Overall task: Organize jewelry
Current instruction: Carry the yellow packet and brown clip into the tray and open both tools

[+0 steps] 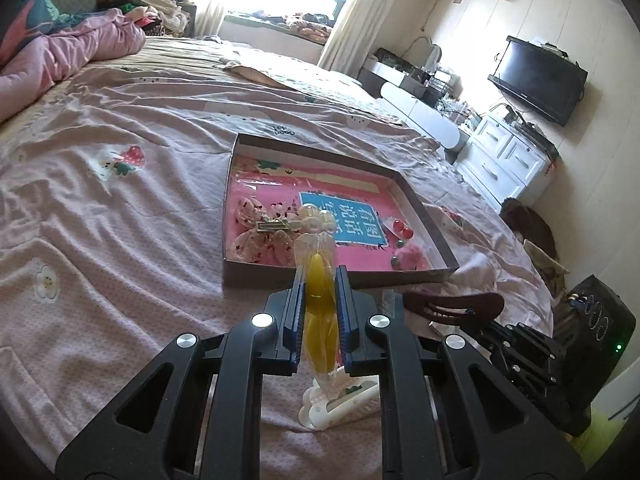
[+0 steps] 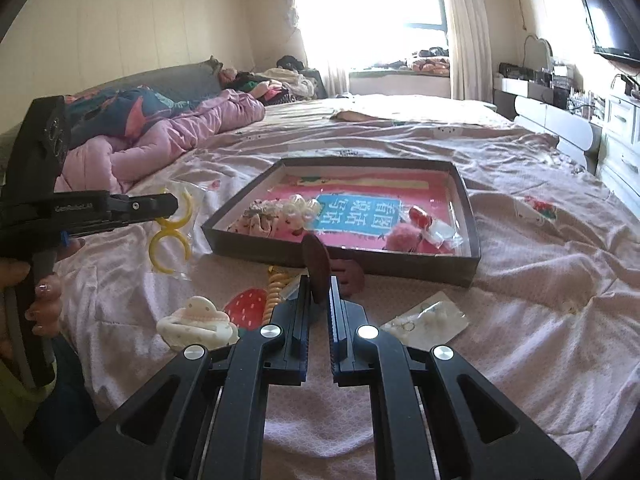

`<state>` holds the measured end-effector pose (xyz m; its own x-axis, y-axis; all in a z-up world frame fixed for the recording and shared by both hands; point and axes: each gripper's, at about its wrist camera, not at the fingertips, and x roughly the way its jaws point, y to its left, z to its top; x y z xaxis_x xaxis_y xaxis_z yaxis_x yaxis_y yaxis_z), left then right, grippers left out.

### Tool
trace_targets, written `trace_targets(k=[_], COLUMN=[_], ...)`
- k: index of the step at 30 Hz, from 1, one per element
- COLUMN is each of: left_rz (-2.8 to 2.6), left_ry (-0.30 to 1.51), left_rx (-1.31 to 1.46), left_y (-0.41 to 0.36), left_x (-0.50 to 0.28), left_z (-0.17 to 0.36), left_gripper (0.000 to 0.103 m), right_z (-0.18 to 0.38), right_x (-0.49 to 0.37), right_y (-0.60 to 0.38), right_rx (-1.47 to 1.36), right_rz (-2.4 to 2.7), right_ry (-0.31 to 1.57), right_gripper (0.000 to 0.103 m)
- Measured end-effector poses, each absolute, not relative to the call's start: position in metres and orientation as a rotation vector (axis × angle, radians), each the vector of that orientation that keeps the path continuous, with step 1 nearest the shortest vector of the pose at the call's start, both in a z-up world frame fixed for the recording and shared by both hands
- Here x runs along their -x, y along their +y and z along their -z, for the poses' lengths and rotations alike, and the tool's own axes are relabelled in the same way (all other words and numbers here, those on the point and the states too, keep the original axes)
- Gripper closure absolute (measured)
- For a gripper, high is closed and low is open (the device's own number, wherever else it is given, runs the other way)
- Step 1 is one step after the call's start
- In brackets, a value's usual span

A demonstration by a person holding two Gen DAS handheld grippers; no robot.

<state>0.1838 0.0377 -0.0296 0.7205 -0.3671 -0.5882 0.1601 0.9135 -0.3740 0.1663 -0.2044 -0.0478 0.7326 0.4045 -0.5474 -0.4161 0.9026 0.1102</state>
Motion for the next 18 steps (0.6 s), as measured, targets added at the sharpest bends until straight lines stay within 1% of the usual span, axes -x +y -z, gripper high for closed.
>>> trace_targets(k=[8,18], left_rz=[0.305,0.328], left_ry=[0.682,0.689], left_rx=[0.304,0.300], left_y=[0.033,0.024], left_x=[-0.182,-0.186], left_z=[0.022,0.022], left_gripper=[0.095,0.095], right_z=[0.035,0.050], right_x=[-0.157,-0.173], right_y=[-0.202,-0.203], right_rx=[0.054,0.024], right_rz=[-0.468,-0.461], right_ry=[0.541,0.628], right_gripper=[0.097,0.097])
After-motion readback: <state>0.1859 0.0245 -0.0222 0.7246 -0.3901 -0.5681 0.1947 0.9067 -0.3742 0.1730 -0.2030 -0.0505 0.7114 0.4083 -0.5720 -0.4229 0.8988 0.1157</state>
